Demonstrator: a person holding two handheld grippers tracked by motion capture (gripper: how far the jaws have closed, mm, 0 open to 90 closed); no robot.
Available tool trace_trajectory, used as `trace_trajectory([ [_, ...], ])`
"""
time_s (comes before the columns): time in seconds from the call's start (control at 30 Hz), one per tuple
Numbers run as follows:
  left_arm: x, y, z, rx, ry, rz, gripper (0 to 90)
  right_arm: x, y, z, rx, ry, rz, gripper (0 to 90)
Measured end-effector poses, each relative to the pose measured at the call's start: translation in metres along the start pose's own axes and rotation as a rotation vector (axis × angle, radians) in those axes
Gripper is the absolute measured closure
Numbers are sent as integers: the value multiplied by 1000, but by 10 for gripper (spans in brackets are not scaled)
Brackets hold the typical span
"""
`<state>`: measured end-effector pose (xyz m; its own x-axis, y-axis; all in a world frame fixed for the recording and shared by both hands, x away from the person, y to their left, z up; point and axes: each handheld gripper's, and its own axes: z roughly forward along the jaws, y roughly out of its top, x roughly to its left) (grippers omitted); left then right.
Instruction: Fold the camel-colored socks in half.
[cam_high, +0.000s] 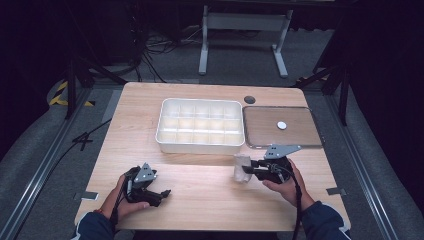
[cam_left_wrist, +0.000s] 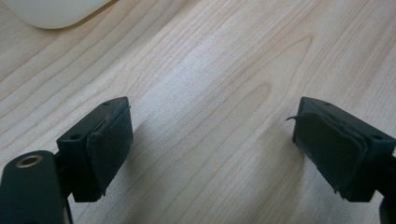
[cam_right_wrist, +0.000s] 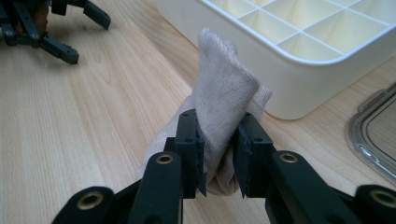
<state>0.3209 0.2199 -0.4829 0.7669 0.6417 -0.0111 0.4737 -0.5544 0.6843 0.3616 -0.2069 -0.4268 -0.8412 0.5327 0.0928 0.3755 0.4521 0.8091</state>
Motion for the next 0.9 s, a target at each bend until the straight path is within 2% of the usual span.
trace_trajectory([
  [0.57, 0, 1, 1, -1, -3, 4, 118, -12, 9, -18, -107, -74, 8, 733],
  [0.9, 0, 0, 0, 0, 4, 5, 122, -15, 9, -26, -136, -117, 12, 733],
])
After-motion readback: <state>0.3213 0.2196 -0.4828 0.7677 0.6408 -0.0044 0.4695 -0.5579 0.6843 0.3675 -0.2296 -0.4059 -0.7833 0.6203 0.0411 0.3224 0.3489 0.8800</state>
